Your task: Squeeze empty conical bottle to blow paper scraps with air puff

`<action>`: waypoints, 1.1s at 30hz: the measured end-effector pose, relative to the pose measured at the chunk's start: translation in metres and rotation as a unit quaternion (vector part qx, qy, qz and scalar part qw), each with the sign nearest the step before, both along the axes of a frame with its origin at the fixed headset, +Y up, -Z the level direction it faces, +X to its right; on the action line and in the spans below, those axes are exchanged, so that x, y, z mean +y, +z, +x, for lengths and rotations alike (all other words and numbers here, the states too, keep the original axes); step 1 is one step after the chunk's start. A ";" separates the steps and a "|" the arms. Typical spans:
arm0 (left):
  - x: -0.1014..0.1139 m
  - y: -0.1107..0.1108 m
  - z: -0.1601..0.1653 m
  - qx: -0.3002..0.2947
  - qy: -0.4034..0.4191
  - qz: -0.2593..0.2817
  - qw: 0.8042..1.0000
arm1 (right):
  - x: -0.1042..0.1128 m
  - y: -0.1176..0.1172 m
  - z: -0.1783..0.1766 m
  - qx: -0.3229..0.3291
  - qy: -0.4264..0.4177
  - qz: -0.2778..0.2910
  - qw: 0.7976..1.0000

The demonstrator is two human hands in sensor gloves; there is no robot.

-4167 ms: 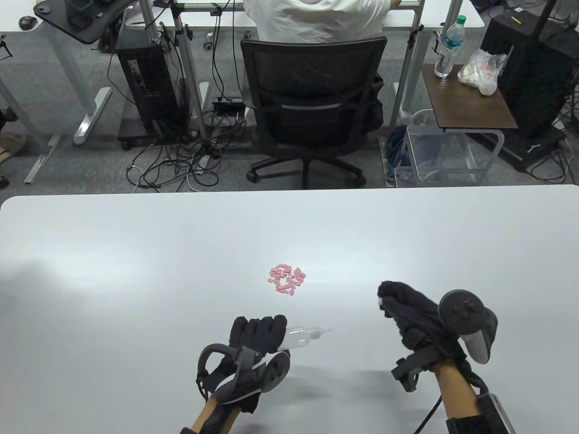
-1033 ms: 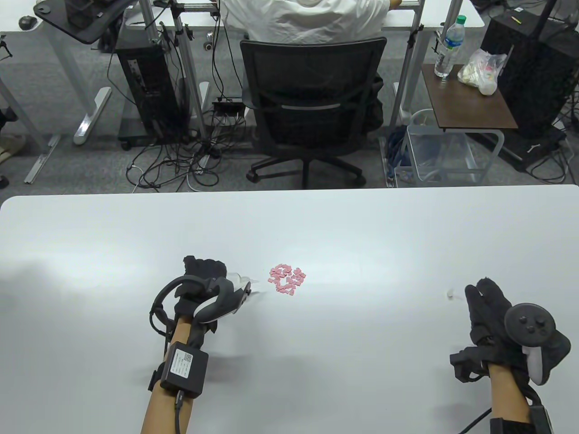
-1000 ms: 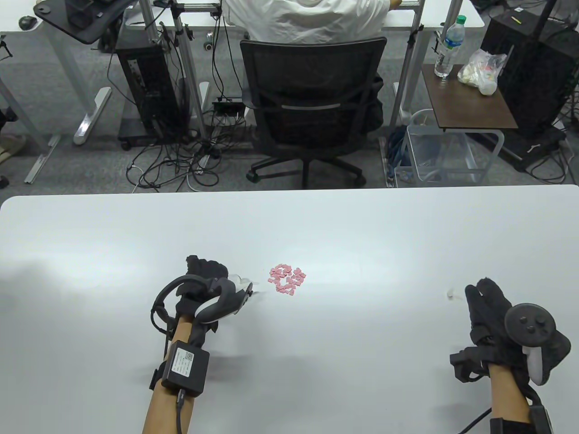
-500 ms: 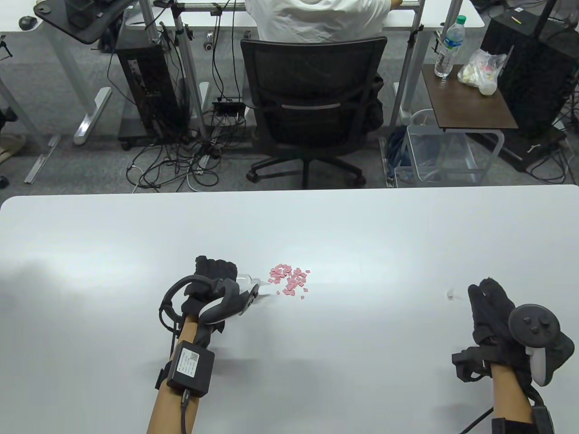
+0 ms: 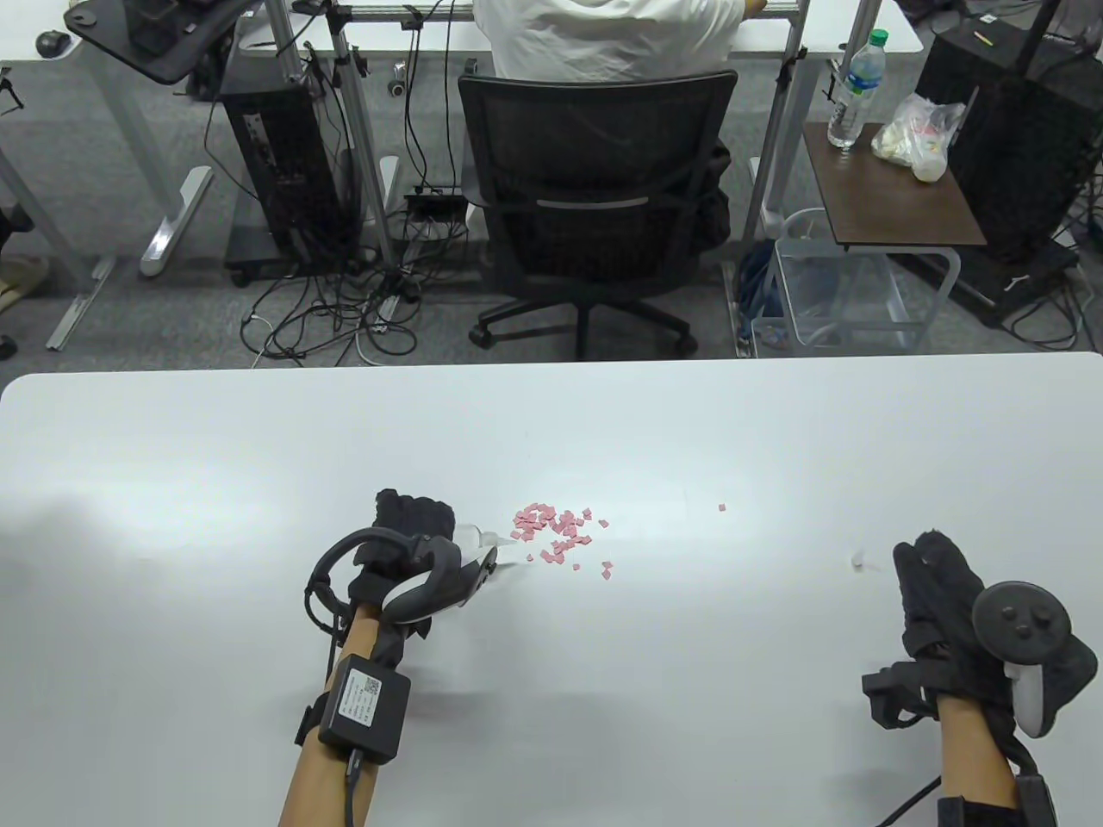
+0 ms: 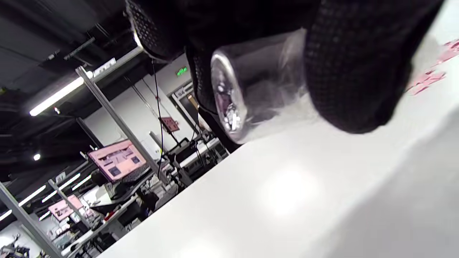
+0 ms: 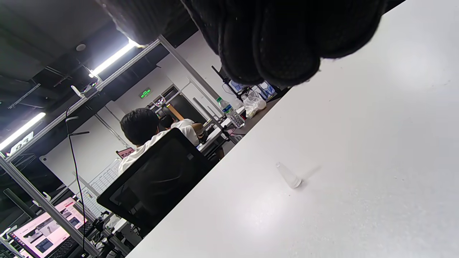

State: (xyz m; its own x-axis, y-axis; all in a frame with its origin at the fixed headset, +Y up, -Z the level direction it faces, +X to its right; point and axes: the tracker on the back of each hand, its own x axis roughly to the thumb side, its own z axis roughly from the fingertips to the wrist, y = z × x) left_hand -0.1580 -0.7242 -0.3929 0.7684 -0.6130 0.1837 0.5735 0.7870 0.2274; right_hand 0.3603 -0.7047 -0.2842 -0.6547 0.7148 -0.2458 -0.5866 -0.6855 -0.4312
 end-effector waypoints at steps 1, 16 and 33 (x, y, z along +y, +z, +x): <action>0.001 0.000 0.001 -0.015 -0.016 0.010 1.000 | 0.000 0.000 0.000 0.000 0.000 0.001 1.000; 0.001 -0.002 -0.001 0.034 -0.005 -0.006 0.999 | 0.000 0.001 0.003 -0.003 -0.007 0.001 1.000; -0.001 -0.011 -0.010 0.065 0.046 0.019 0.997 | 0.000 0.002 0.004 -0.007 -0.008 0.000 1.000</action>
